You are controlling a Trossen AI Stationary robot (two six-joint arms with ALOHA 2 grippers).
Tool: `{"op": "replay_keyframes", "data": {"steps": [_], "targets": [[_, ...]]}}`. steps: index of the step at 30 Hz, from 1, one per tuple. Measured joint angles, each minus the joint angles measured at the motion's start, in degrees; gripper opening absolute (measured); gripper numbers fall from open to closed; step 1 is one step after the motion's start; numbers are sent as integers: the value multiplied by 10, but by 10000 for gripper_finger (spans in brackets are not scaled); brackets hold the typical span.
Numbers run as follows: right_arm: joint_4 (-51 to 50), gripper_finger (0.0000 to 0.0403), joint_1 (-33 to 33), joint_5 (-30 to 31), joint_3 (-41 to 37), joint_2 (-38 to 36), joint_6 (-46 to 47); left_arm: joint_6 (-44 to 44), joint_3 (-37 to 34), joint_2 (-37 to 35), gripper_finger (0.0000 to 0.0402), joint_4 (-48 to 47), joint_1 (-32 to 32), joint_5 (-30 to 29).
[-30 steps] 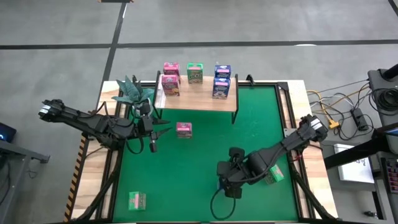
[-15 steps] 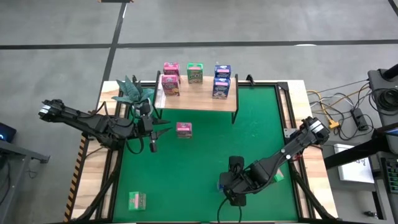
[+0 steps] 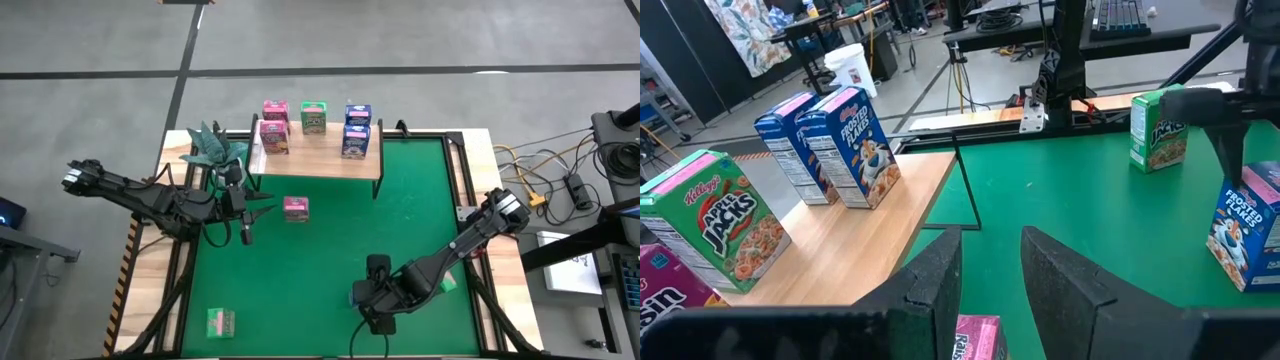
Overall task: Stack cereal on shelf
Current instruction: Put the blue cereal box on the shelf aligned with the other blue cereal boxes
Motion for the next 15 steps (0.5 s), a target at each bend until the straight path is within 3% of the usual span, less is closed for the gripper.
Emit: {"op": "replay_keyframes", "data": {"steps": [15], "targets": [[7, 189, -2, 0, -12, 0, -20, 0, 0, 0, 88, 0, 0, 0]]}}
